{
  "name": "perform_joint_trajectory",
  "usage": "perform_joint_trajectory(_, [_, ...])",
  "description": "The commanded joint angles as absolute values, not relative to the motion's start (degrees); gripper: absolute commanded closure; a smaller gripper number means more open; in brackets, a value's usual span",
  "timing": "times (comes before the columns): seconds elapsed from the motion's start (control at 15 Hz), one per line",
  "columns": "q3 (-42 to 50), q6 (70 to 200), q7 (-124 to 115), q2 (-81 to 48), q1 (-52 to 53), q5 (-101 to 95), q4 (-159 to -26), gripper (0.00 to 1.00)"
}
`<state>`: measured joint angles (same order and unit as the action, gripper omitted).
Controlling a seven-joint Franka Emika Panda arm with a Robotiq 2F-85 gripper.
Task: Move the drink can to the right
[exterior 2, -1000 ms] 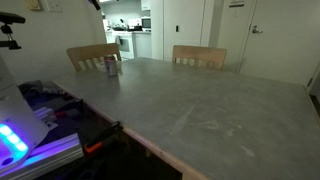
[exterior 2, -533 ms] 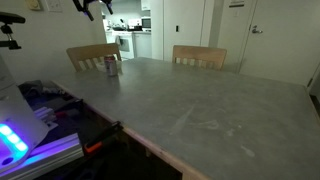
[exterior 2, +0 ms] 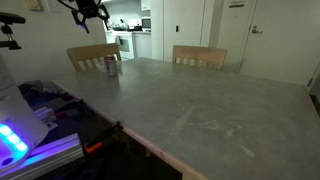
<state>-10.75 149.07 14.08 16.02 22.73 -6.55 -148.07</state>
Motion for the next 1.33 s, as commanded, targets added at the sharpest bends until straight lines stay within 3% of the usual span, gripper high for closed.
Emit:
perform_joint_trajectory(0.0, [-11.66,151.15,19.8,6.96,22.85,-4.51,-142.89,0.0])
perform_joint_trajectory(1.27, [-15.33,150.49,27.43,-15.54,18.51,-17.35,-129.47,0.0])
